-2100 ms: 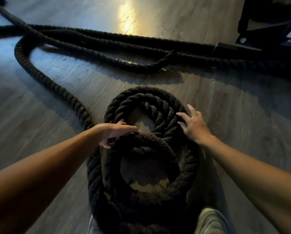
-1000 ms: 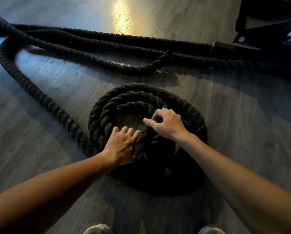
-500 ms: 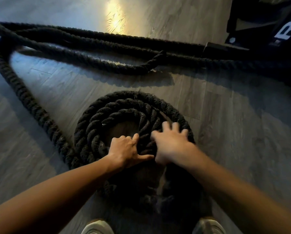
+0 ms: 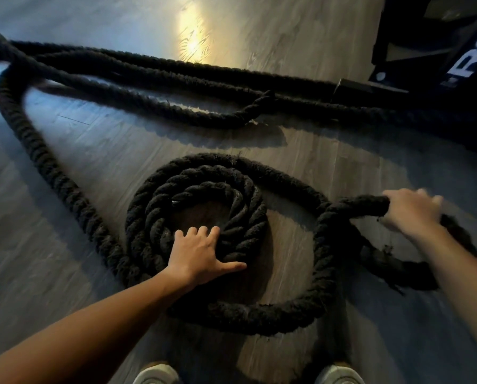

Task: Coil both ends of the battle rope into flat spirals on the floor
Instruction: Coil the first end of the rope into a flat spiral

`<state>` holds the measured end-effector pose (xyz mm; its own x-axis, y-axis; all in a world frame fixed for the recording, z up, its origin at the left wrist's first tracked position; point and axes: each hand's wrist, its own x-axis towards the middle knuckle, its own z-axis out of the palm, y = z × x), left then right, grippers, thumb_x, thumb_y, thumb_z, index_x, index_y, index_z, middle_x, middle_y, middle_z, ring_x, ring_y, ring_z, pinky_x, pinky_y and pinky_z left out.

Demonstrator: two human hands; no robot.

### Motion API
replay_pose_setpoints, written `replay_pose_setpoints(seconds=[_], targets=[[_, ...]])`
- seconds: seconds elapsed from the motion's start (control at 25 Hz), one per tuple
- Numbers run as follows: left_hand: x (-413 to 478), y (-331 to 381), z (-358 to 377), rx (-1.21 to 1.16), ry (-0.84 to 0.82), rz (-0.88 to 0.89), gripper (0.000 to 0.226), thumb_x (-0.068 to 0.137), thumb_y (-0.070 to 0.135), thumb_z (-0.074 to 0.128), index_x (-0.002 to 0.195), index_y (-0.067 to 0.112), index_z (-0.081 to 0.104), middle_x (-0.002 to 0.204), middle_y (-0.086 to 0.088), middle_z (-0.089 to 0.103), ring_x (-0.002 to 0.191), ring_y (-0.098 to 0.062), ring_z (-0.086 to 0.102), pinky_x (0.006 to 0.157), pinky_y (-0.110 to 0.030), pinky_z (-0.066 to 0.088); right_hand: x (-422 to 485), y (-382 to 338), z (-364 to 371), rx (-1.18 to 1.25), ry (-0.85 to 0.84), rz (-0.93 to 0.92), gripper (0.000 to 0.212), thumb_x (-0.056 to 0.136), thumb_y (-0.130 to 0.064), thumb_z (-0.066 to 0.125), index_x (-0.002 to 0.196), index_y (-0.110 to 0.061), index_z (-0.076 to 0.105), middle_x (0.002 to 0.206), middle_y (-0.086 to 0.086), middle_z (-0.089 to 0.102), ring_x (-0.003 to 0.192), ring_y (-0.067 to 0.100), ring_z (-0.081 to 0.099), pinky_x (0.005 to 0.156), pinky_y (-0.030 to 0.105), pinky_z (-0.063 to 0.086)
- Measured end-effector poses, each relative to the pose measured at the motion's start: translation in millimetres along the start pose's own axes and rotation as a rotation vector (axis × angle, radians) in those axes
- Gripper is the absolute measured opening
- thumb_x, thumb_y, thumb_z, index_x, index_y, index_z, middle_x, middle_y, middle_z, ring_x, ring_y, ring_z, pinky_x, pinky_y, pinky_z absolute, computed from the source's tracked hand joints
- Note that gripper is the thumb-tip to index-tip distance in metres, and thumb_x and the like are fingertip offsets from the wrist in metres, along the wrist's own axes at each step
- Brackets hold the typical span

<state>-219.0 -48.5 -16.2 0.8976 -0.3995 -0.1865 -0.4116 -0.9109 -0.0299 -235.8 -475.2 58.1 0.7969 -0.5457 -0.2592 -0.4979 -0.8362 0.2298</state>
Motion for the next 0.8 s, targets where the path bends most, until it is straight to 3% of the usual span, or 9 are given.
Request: replay_pose_setpoints(seconds=[0.16, 0.24, 0.32, 0.44, 0.56, 0.64, 0.72, 0.8], targets=[[-8.9, -24.7, 6.6, -0.088, -0.002, 0.183, 0.123, 0.054, 0.108, 0.028, 0.147, 0.028, 0.036, 0.124, 0.006, 0.058, 0.112, -0.02, 0.055, 0.095, -0.044, 0.04, 2.4, 10.3, 34.5, 0.148, 0.023, -0.063, 0.022, 0.075, -0.023, 0.068, 0.094, -0.034, 0.064, 0.08, -0.004, 0.055, 0.104, 0.034, 0.056, 0.083, 0.042, 0.034], [-12.9, -36.6, 10.1, -0.042, 0.008, 0.291, 0.127, 0.056, 0.105, 0.034, 0.155, 0.027, 0.024, 0.124, 0.006, 0.055, 0.111, -0.019, 0.054, 0.092, -0.043, 0.043, 0.8, 16.2, 35.7, 0.299, -0.022, -0.105, 0.029, 0.072, -0.022, 0.072, 0.096, -0.037, 0.065, 0.083, 0.001, 0.063, 0.104, 0.035, 0.062, 0.085, 0.042, 0.037], [-13.9, -38.4, 13.5, -0.011, 0.021, 0.299, 0.124, 0.061, 0.102, 0.034, 0.157, 0.026, 0.019, 0.122, 0.004, 0.055, 0.106, -0.021, 0.054, 0.085, -0.043, 0.046, -7.6, 9.9, 29.1, 0.438, 0.073, -0.185, 0.026, 0.069, -0.022, 0.076, 0.093, -0.032, 0.07, 0.085, 0.008, 0.071, 0.097, 0.036, 0.067, 0.088, 0.044, 0.042], [-6.9, -33.0, 11.8, 0.007, -0.026, 0.258, 0.118, 0.067, 0.098, 0.031, 0.158, 0.026, 0.009, 0.127, 0.002, 0.053, 0.107, -0.023, 0.053, 0.084, -0.045, 0.047, -30.4, -8.8, 2.0, 0.628, 0.487, -0.486, 0.025, 0.061, -0.026, 0.07, 0.084, -0.019, 0.072, 0.076, 0.0, 0.066, 0.082, 0.033, 0.066, 0.086, 0.05, 0.043], [13.3, -32.8, 5.1, -0.037, -0.082, 0.149, 0.116, 0.068, 0.097, 0.027, 0.158, 0.028, 0.004, 0.137, -0.002, 0.048, 0.117, -0.028, 0.052, 0.091, -0.047, 0.046, -69.1, -13.1, -24.0, 0.646, 0.8, -0.839, 0.009, 0.074, -0.03, 0.064, 0.08, -0.025, 0.069, 0.08, -0.011, 0.061, 0.081, 0.021, 0.06, 0.085, 0.049, 0.036], [28.5, -27.4, -1.2, -0.092, -0.131, 0.045, 0.117, 0.066, 0.098, 0.025, 0.157, 0.028, 0.003, 0.143, -0.004, 0.045, 0.123, -0.032, 0.05, 0.096, -0.049, 0.044, -104.5, -9.4, -19.2, 0.659, 0.823, -1.028, 0.013, 0.077, -0.035, 0.073, 0.088, -0.028, 0.072, 0.087, -0.013, 0.063, 0.087, 0.014, 0.058, 0.086, 0.047, 0.035], [40.1, -14.0, -5.5, -0.143, -0.179, -0.068, 0.12, 0.065, 0.099, 0.024, 0.158, 0.027, 0.003, 0.147, -0.006, 0.041, 0.127, -0.035, 0.047, 0.099, -0.051, 0.043, -141.8, -9.9, 4.6, 0.688, 0.756, -1.108, 0.027, 0.071, -0.029, 0.083, 0.095, -0.029, 0.071, 0.09, -0.013, 0.065, 0.088, 0.014, 0.059, 0.083, 0.045, 0.039], [48.0, 6.5, -7.4, -0.196, -0.234, -0.163, 0.121, 0.066, 0.099, 0.025, 0.158, 0.024, 0.002, 0.153, -0.009, 0.035, 0.132, -0.037, 0.043, 0.102, -0.053, 0.041, -174.4, -18.4, 45.9, 0.697, 0.697, -1.157, 0.025, 0.072, -0.022, 0.085, 0.089, -0.028, 0.068, 0.088, -0.011, 0.066, 0.083, 0.016, 0.062, 0.079, 0.041, 0.043]])
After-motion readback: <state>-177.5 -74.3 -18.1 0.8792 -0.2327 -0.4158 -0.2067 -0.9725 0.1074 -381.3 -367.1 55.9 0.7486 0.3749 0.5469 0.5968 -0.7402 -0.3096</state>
